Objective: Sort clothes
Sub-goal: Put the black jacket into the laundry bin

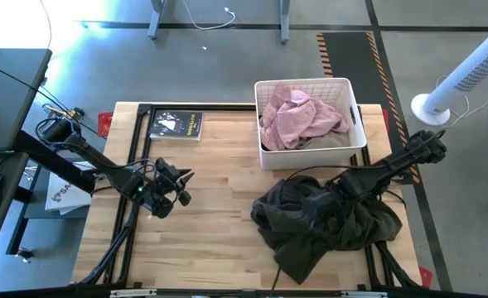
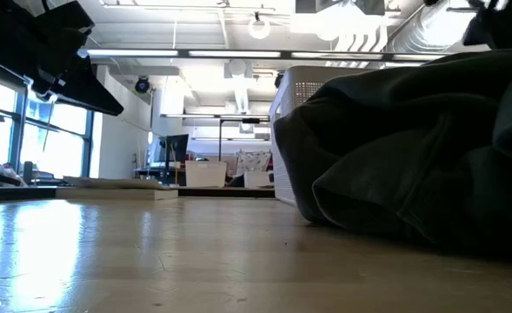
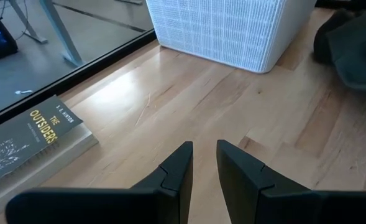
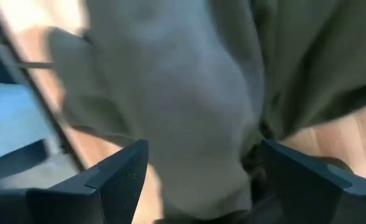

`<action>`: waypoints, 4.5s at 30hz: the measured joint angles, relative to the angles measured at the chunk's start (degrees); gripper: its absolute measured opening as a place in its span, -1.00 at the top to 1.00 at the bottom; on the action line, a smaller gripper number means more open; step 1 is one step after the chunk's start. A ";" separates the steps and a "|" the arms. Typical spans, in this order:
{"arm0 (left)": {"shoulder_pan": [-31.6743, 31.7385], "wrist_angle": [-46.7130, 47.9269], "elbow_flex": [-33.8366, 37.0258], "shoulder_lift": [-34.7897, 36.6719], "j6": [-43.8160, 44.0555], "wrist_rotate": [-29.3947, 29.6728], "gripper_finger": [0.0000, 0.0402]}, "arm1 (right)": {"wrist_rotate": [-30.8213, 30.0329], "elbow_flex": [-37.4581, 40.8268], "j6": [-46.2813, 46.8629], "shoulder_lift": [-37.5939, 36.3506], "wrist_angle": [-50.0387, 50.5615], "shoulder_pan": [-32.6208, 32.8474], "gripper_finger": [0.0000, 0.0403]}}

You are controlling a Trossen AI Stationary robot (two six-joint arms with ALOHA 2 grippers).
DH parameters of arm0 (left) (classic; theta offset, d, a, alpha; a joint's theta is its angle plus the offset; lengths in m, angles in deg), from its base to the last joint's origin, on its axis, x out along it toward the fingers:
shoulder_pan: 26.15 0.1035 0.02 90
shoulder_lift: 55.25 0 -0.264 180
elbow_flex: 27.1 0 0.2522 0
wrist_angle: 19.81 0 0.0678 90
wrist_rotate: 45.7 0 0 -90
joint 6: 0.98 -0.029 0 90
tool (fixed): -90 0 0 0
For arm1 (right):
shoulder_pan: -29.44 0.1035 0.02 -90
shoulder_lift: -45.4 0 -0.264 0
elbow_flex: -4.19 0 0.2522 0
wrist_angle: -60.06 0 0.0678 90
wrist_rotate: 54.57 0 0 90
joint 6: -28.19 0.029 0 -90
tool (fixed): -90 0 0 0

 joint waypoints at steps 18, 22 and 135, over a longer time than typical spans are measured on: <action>0.04 -1.20 0.00 -2.85 0.02 -0.37 0.65 | -1.14 33.60 0.31 4.89 -44.65 -0.61 -0.52; 0.13 -1.49 0.00 -2.85 0.00 0.25 0.65 | -2.65 31.40 -2.56 6.54 -43.70 -2.12 -0.48; 0.39 -2.15 0.00 -2.85 -1.05 0.89 0.65 | -19.76 -14.59 -41.11 9.02 7.49 -62.42 0.25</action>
